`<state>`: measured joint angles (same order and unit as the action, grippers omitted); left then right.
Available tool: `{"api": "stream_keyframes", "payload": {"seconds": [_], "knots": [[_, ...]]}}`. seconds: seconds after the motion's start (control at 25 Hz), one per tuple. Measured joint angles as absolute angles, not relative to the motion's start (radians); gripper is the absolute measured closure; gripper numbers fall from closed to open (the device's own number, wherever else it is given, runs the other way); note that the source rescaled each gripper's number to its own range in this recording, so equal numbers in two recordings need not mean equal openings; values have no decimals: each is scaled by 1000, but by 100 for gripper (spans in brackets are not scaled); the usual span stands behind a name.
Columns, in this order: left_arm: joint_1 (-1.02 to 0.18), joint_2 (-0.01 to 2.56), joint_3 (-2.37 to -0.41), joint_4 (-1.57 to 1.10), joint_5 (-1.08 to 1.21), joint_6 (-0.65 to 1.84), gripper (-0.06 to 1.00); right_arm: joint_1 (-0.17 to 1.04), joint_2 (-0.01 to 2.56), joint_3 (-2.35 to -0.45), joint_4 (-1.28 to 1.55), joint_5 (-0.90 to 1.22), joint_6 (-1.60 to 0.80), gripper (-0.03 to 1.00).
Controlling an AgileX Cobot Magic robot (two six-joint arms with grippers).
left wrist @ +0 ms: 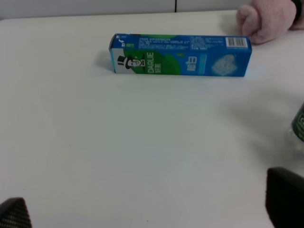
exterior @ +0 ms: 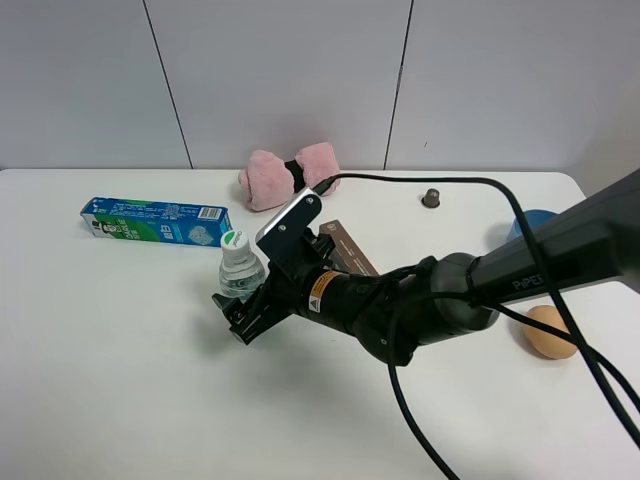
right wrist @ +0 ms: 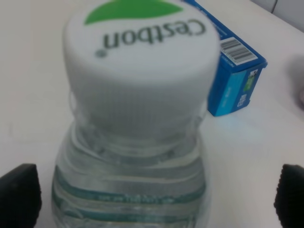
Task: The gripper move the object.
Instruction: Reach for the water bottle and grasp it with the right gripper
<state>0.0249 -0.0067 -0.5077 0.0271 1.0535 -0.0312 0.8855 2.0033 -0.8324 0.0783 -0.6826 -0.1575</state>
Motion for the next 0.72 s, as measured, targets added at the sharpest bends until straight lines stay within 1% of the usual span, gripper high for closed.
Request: {"api": "stream_keyframes", "payload": {"seconds": [0.12,0.32,0.44,0.72], "knots": [[25,-7,-508,27,1054,-31,-6,885,2023,-832,69,-713,-123,-3],[25,-7,-508,27,1054,-31,-6,885,2086,-833,51,-843,0,-3],[25,-7,-508,27,1054,-31,-6,885,2087,-833,46,-869,59,-3],[25,-7,-508,27,1054,-31,-6,885,2087,-833,28,-864,112,-3]]}}
